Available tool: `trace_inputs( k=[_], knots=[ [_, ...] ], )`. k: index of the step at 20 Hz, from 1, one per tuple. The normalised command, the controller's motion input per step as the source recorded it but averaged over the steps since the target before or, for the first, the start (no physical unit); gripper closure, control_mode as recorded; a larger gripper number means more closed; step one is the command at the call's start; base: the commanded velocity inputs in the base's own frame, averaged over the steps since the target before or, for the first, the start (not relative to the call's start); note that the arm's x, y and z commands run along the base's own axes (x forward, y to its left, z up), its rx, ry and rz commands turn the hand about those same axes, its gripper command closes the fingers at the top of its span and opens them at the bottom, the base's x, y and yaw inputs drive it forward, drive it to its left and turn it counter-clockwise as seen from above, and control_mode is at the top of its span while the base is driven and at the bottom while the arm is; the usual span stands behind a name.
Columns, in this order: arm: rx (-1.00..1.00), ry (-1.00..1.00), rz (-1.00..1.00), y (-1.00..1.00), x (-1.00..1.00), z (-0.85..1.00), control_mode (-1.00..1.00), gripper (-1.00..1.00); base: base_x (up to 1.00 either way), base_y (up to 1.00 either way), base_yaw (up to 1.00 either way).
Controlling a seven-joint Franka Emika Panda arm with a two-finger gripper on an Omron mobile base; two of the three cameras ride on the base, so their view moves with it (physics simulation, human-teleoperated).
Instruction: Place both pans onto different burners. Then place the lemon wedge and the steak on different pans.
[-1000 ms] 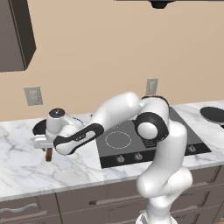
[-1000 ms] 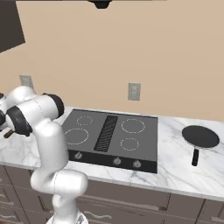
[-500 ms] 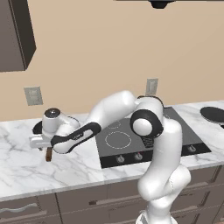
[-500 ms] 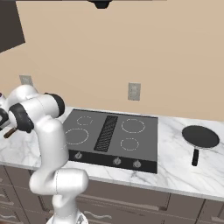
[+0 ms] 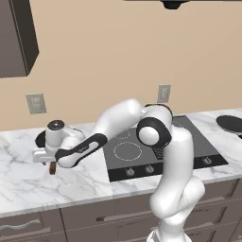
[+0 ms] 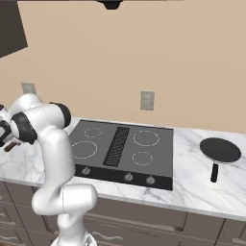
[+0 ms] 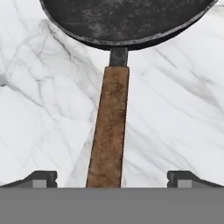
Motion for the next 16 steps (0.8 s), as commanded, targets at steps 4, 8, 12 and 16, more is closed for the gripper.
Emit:
trace_inputs(
  k=[4, 8, 12, 16],
  knots=[
    [0.0, 0.0, 0.0, 0.0, 0.01, -0.26, -1.0, -1.0, 0.0, 0.0, 0.0],
    [0.0, 0.0, 0.0, 0.0, 0.02, -0.15, -1.0, -1.0, 0.0, 0.0, 0.0],
    [0.0, 0.01, 0.0, 0.0, 0.03, -0.01, -1.0, -1.0, 0.0, 0.0, 0.0],
    [0.0, 0.03, 0.0, 0.02, 0.0, 0.0, -1.0, 1.0, 0.0, 0.0, 0.0]
  ],
)
